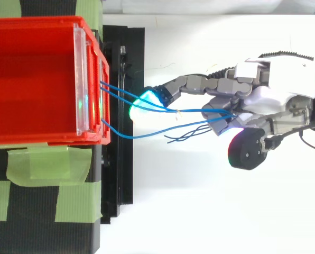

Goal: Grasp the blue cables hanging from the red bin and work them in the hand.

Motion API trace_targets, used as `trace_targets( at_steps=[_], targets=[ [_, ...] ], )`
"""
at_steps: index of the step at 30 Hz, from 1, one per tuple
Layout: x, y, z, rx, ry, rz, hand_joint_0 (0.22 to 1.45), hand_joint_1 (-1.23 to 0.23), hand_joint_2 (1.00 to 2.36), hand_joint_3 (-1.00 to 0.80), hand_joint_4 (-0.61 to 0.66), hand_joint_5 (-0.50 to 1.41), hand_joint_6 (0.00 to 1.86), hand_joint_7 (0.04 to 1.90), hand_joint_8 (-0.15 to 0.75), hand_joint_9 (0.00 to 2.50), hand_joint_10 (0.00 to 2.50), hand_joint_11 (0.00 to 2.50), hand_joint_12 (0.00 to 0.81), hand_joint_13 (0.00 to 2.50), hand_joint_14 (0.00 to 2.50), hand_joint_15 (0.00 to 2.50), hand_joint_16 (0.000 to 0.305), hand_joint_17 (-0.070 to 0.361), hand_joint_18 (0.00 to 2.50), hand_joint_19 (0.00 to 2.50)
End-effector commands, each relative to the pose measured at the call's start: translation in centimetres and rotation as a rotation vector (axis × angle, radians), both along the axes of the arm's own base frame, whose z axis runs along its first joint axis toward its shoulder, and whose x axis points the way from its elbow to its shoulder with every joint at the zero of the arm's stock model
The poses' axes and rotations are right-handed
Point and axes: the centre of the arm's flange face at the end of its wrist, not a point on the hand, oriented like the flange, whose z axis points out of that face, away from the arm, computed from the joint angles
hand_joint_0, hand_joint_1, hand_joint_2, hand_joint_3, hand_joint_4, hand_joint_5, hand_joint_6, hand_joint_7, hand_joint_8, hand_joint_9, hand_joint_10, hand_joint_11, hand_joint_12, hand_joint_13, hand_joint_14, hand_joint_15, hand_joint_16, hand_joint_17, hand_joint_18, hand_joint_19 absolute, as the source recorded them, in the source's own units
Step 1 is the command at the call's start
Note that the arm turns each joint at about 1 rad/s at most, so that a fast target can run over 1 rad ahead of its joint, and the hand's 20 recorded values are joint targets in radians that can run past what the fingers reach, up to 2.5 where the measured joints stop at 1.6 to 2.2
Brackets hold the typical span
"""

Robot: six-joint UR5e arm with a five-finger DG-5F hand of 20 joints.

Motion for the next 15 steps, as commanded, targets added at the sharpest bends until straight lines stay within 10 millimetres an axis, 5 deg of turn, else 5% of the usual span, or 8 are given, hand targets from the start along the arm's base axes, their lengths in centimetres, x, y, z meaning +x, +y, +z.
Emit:
trace_targets(
  at_steps=[1,7,8,15],
  targets=[
    [0.0,0.0,0.1,0.002,-0.001,0.0,0.74,-0.59,1.0,-0.99,0.37,0.06,0.01,0.97,0.424,0.94,2.5,2.5,0.553,1.34,2.5,1.75,0.075,0.168,1.79,1.13],
    [-0.2,-0.1,1.3,0.0,-0.008,-0.001,0.78,-0.65,1.0,-1.0,0.29,0.15,0.01,1.2,0.425,1.16,2.5,2.5,0.566,1.52,2.5,1.79,0.067,0.151,1.92,1.06],
    [-0.2,-0.2,1.6,-0.001,-0.01,-0.002,0.79,-0.66,1.0,-0.99,0.27,0.16,0.0,1.23,0.424,1.19,2.5,2.5,0.565,1.55,2.5,1.79,0.198,0.148,1.93,1.06],
    [-0.7,-0.2,2.3,-0.016,0.019,-0.007,0.85,-0.69,1.0,-0.9,0.21,0.09,0.31,1.24,0.411,1.38,2.5,2.5,0.575,1.7,2.5,1.74,0.179,0.134,2.09,0.88]
  ],
)
